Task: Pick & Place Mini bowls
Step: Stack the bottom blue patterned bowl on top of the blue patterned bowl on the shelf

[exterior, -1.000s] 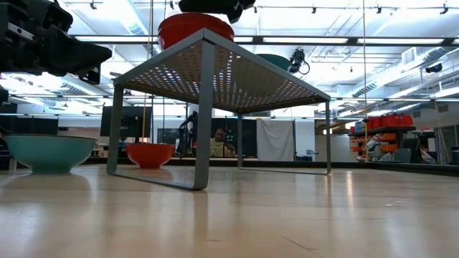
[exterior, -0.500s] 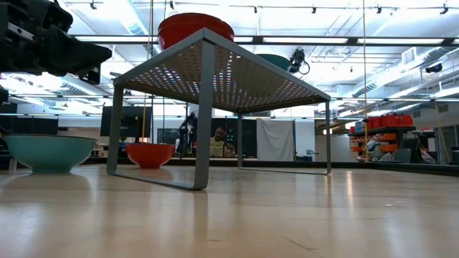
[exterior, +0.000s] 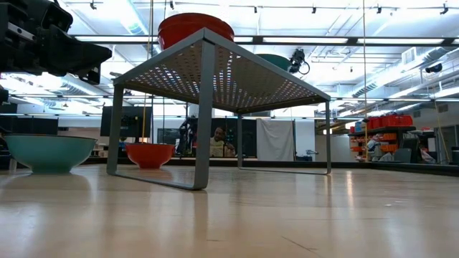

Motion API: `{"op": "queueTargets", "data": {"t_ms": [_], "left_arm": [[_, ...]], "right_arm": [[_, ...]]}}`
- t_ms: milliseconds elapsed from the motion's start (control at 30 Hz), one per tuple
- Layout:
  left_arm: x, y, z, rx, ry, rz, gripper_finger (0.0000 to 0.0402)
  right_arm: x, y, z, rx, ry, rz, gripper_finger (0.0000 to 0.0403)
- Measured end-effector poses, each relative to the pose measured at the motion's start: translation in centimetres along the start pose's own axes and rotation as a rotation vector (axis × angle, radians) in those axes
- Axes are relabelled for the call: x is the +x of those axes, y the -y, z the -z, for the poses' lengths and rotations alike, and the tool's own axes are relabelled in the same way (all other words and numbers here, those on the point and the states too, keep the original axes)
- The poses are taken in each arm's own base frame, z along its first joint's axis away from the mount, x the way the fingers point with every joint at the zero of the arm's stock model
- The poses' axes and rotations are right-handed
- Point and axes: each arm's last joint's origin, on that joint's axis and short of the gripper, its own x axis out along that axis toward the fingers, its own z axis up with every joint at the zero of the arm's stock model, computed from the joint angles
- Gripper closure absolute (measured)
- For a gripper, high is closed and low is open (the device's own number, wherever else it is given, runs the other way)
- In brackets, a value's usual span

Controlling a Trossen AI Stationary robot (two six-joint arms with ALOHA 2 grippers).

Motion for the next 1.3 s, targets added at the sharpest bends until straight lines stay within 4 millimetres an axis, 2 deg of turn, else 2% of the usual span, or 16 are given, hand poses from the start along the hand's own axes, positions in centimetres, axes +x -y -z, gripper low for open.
{"op": "queueTargets", "data": {"t_ms": [167,333,600,767,900,1067,1300], "left_arm": [[0.0,0.0,0.0,0.000,0.000,0.000,0.0372],[0.0,0.0,0.0,0.000,0.000,0.001,0.0372],[0.0,0.0,0.0,0.000,0.000,0.000,0.0372],[0.0,0.0,0.0,0.000,0.000,0.000,0.0372],[0.0,0.0,0.0,0.000,0.000,0.000,0.0372],[0.0,0.0,0.0,0.000,0.000,0.000,0.0372],[0.0,0.0,0.0,0.000,0.000,0.000,0.0372]], "right_arm": [[-2.0,2.0,1.0,0.081,-0.087,0.011,0.0403],[-4.1,3.0,1.4,0.091,-0.134,0.016,0.0403],[-8.2,3.6,1.3,0.162,-0.123,0.038,0.0403],[-10.0,3.4,1.8,0.205,-0.103,0.041,0.0403],[-11.4,2.9,3.4,0.275,-0.100,0.043,0.0403],[-12.5,2.0,6.0,0.280,-0.119,0.013,0.0403],[-14.2,1.2,8.5,0.321,-0.091,-0.011,0.0403]]}}
